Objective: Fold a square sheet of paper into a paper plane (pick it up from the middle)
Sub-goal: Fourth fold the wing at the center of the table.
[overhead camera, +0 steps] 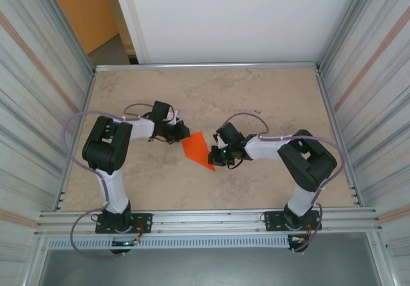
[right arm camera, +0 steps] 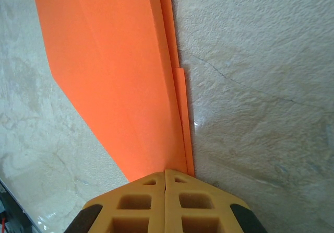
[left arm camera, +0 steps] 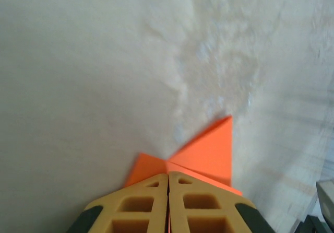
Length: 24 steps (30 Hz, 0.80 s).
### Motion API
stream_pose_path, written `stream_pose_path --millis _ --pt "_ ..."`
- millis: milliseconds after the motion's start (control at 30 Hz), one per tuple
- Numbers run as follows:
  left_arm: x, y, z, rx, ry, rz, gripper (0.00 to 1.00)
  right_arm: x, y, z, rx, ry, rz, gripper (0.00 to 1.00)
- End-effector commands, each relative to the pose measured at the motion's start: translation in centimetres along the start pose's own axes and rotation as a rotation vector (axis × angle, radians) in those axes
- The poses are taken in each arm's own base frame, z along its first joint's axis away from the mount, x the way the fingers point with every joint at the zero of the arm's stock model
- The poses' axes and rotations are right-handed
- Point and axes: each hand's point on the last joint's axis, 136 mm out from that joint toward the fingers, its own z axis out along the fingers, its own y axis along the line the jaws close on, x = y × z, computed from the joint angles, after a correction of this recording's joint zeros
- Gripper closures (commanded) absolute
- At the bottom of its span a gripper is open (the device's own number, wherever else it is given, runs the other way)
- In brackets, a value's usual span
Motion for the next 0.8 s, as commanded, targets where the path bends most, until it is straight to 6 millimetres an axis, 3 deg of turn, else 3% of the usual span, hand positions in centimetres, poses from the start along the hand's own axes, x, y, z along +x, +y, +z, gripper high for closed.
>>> stream_pose_path --millis 0,100,200,367,433,500,633,767 --pt "-1.8 6.5 -0.9 -0.216 -0.065 -0.057 0.90 7.2 -9.3 0.4 0.343 0.197 0.129 0.98" --pt "-3.0 7.0 -1.6 -0.225 -0.084 -0.071 0.90 6.9 -8.8 0.5 0.322 0.183 0.125 0.97" --pt "-4.1 5.7 -2.3 -0.182 -0.105 -0.057 0.90 5.7 -7.0 0.4 0.255 0.148 0.118 0.94" --pt "-5.2 1.3 -5.1 -0.085 -0.173 -0.043 0.89 0.6 0.0 -1.1 0.071 -0.006 0.043 0.87" --pt "-5.1 0.0 -6.9 -0.075 -0.210 -0.051 0.86 -1.7 3.2 -2.8 -0.013 -0.094 0.005 0.79" --pt "-4.6 -0.8 -8.4 -0.066 -0.238 -0.062 0.81 -3.5 5.0 -4.6 -0.059 -0.181 -0.020 0.70" --pt "-2.4 -1.4 -10.7 -0.048 -0.271 -0.080 0.70 -5.6 5.2 -7.5 -0.066 -0.322 -0.051 0.56" --pt "0.1 -1.8 -11.8 0.006 -0.277 -0.090 0.50 -6.1 3.6 -7.8 -0.046 -0.325 -0.077 0.53"
